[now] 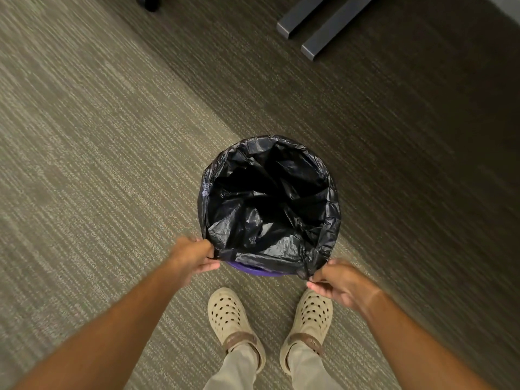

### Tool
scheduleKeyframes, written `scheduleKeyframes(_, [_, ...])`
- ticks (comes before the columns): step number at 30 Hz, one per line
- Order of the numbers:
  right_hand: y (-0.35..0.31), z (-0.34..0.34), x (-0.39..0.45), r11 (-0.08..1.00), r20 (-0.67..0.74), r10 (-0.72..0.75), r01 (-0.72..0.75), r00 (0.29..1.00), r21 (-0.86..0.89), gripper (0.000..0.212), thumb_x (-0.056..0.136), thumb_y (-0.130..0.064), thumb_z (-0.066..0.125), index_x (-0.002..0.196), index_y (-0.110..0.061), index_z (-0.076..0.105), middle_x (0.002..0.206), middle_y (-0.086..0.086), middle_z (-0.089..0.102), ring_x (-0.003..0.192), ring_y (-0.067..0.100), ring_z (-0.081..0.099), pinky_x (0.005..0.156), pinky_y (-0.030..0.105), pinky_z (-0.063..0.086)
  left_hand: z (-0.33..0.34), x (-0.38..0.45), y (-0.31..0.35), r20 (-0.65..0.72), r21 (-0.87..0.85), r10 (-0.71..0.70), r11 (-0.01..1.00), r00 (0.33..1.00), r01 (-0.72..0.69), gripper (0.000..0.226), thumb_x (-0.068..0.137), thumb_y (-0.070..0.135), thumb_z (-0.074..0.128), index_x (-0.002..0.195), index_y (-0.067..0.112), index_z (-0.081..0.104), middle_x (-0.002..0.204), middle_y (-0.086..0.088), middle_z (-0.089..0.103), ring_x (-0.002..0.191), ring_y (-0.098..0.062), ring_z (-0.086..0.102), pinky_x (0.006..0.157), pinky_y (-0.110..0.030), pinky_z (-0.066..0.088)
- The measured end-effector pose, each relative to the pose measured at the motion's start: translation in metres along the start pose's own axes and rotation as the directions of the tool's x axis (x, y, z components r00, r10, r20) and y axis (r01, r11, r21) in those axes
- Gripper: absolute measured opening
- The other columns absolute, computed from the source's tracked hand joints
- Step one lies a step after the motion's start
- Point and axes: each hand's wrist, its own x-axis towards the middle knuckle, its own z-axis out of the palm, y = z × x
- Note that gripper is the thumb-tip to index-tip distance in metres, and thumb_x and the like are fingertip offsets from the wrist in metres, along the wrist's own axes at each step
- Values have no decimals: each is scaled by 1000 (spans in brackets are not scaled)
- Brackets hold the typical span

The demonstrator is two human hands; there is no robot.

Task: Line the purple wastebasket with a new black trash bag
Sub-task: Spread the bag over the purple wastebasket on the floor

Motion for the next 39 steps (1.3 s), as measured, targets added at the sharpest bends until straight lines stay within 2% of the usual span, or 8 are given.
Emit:
scheduleKeyframes(3, [5,3,3,998,-5,-33,33,999,-52,52,80,20,59,122,-9,46,110,21,54,85,26,60,64,28,55,2,0,-3,-17,15,-9,1000,1000,9,33,83,-19,53,104,6,52,112,-20,56,92,-24,64,62,-26,59])
scheduleKeyframes(9, [10,11,15,983,-138,-163,149,977,-106,21,76,22,61,87,4,58,87,19,61,72,24,60,61,29,51,7,6,-12,-97,196,164,970,982,-143,17,83,-9,63,91,6,62,89,-10,69,82,-18,68,53,-18,53])
scheduleKeyframes(13, [-2,13,25,967,-167,-255,256,952,-19,26,75,24,58,86,1,64,74,10,68,62,15,61,54,24,49,5,23,-10,-155,221,216,959,964,-180,21,82,-7,66,94,10,63,92,-8,70,79,-13,67,53,-18,51])
scheduleKeyframes(17, [-13,1,28,978,-157,-196,181,968,-103,35,81,16,61,105,-9,58,99,16,69,82,19,65,75,34,58,2,32,0,-199,273,218,949,955,-160,25,89,-1,60,112,7,55,94,-8,64,77,-14,60,56,-25,52])
scheduleKeyframes(21, [-44,-24,17,919,-425,-381,387,821,-76,26,91,4,51,103,-16,61,102,8,63,92,23,64,80,38,58,-9,29,30,-364,101,403,914,840,-394,16,96,7,50,110,13,55,98,-4,59,74,-10,54,60,-20,46])
scheduleKeyframes(25, [-83,-23,8,831,-238,-517,548,823,90,22,94,-15,46,102,-20,67,93,3,75,85,17,70,77,35,55,-1,22,55,-274,81,547,833,791,-548,12,94,17,58,104,22,60,93,5,61,79,-8,60,59,-17,51])
scheduleKeyframes(32, [-81,-26,36,849,-243,-469,509,849,143,23,97,-30,54,87,-17,69,74,-5,75,66,6,69,57,24,54,-4,60,53,-335,-21,403,900,852,-435,9,97,8,52,97,10,61,90,-4,62,76,-10,60,58,-18,49])
scheduleKeyframes(39, [-93,-17,57,897,-244,-376,418,894,146,23,91,-3,51,88,-7,73,78,5,76,71,18,68,65,33,60,-4,95,54,-193,-76,267,955,944,-286,14,95,7,55,85,12,63,84,-6,69,65,-13,61,48,-23,49])
